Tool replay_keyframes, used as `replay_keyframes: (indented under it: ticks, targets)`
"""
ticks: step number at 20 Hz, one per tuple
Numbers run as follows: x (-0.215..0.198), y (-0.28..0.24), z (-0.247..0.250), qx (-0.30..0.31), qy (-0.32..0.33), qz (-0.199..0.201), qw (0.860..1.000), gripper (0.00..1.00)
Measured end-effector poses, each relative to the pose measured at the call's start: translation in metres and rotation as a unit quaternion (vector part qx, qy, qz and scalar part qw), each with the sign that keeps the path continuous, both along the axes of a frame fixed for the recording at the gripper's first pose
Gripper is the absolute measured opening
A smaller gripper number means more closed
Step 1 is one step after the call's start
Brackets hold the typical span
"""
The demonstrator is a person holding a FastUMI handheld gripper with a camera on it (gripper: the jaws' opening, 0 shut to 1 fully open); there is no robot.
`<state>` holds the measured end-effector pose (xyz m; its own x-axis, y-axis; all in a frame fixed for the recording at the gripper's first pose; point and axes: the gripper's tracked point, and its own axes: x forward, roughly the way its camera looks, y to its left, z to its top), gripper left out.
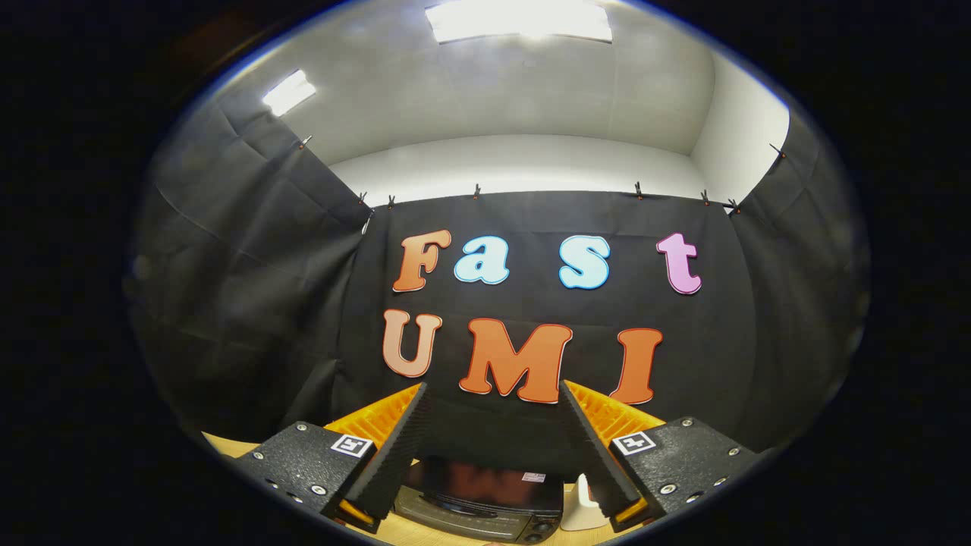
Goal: Open the toaster oven, put the food inside, and close the toaster oven door.
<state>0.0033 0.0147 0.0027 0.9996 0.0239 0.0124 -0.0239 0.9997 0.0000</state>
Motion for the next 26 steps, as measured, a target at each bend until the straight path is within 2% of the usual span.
replay_keyframes:
  ticks: [4, 9, 18, 23, 26]
  targets:
    - [0.003, 0.005, -0.004, 0.002, -0.002, 0.002, 1.000, 0.99]
    - [0.014, 0.023, -0.039, 0.011, 0.024, 0.013, 1.000, 0.99]
    - [0.044, 0.054, -0.159, 0.032, 0.121, 0.026, 0.992, 0.99]
    - [0.061, 0.055, -0.231, 0.050, 0.187, 0.012, 0.981, 0.99]
    - [0.067, 0.057, -0.267, 0.037, 0.214, 0.002, 0.976, 0.99]
